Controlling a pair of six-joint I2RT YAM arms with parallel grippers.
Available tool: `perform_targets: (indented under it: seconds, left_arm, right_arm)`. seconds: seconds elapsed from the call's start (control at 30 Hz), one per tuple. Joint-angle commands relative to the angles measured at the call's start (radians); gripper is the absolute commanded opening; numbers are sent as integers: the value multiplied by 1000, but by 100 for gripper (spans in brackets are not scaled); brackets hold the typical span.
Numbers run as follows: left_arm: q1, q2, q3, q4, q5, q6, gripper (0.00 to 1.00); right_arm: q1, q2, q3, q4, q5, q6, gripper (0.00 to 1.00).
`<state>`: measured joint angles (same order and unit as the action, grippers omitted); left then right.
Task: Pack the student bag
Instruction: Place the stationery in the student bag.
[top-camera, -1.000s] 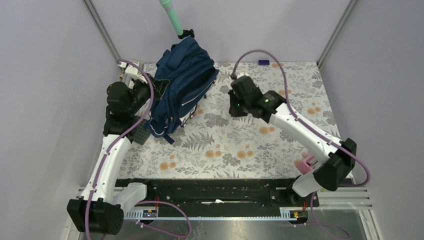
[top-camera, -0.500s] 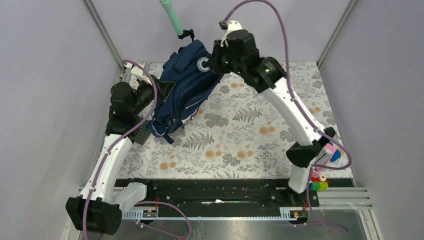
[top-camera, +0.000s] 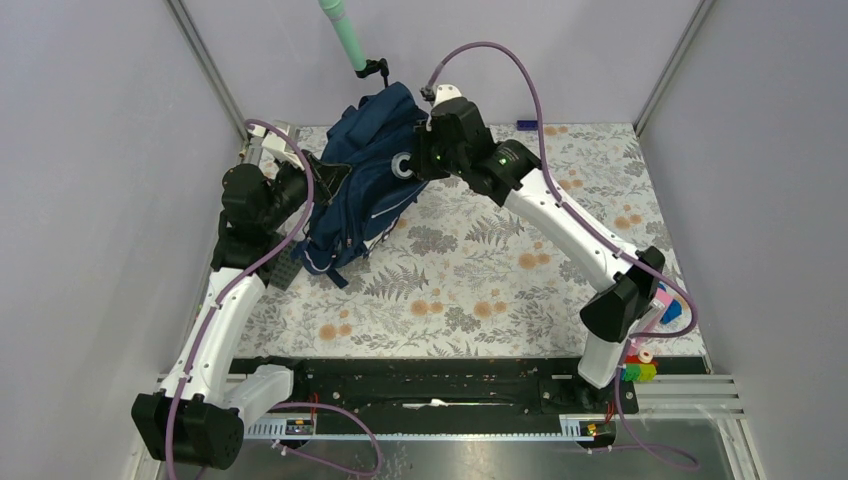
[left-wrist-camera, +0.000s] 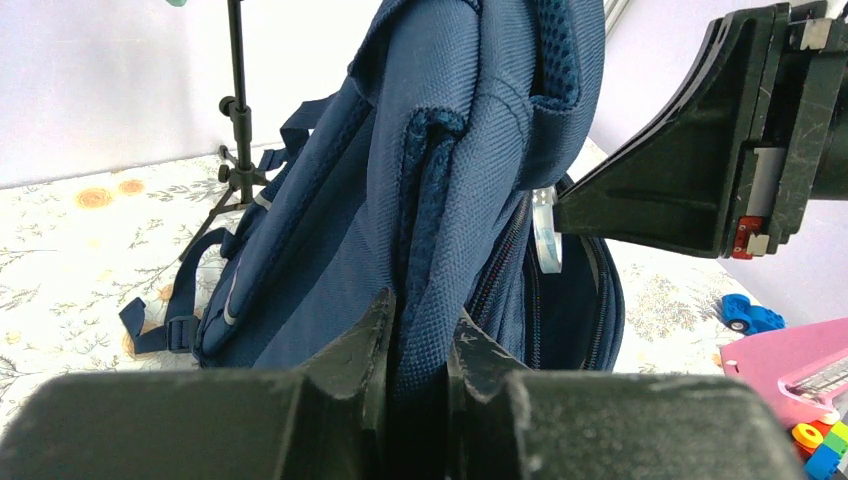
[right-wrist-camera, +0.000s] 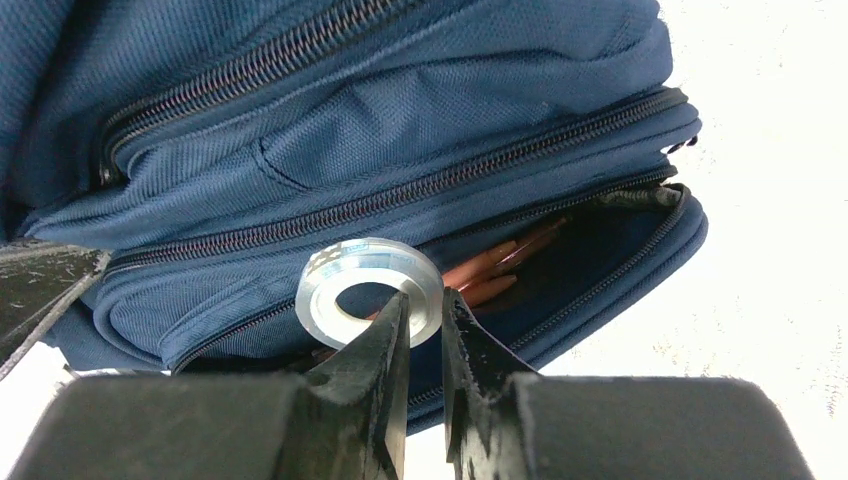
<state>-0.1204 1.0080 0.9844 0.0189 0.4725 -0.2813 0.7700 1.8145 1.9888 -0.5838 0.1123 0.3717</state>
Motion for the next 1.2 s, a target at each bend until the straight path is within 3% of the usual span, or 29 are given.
perform_targets:
  seconds: [0.0,0.23,0.5,0.7,0.87,1.17]
  left_arm:
    - [0,-11,14,155,-3,-27,0]
    - [1,-11,14,151,-12,-29,0]
    - [0,-9,15,150,-9,-26,0]
    - [1,-12,17,149,2,-17,0]
    - [1,-8,22,146,9,-19,0]
    - [2,1,23,151,18,-32,0]
  right_arm:
    - [17,-35,-73,26,-16,6,11]
    - [20,-88,-166,59,-44,24,16]
    - [20,-108,-145,58,-62,13,58]
    - [-22,-176,-149,60,-80,53,75]
    - [-141,-280,-276,149,-157,158,81]
    - [-296,-354,-628,557,-195,650,79]
